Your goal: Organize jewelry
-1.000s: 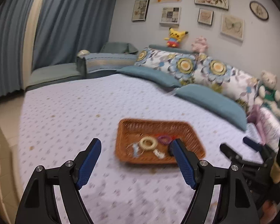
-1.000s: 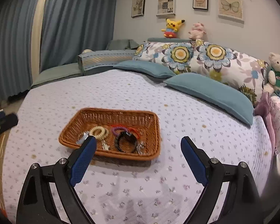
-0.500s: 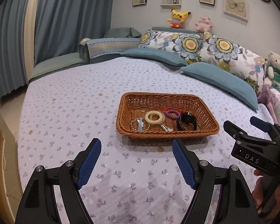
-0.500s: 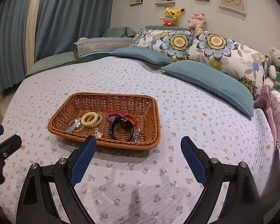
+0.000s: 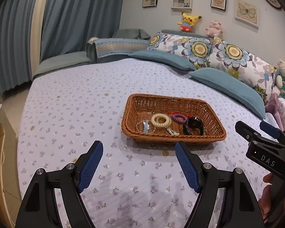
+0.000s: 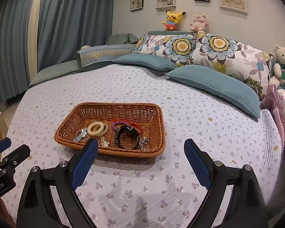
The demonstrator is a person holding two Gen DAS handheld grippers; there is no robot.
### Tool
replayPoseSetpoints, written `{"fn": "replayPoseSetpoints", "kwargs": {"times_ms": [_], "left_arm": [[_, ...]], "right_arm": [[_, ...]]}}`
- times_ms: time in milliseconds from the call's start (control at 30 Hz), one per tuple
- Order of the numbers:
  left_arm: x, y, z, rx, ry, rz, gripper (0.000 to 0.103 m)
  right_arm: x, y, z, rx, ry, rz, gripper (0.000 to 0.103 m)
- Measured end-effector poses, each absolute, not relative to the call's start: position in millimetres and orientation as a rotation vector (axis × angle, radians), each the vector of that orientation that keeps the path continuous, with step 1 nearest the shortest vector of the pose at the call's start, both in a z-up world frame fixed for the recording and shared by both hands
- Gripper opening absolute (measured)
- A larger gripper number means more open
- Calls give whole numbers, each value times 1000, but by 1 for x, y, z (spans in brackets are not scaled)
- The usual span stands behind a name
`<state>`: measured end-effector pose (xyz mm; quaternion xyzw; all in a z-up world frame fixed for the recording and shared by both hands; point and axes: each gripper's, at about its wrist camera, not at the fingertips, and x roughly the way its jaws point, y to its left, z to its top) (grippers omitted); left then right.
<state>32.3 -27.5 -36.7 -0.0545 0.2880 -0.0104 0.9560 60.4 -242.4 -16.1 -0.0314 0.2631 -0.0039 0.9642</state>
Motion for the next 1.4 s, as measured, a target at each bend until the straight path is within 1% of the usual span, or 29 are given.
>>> {"fn": "replayPoseSetpoints", "kwargs": {"times_ms": [367, 1400], "left_arm": [[33, -28, -34, -96, 566, -5, 79], [37, -16, -39, -146, 589, -1, 79]], "right_arm": [[56, -242, -11, -55, 517, -4, 93], [58, -241, -15, -59, 543, 10, 93]]}}
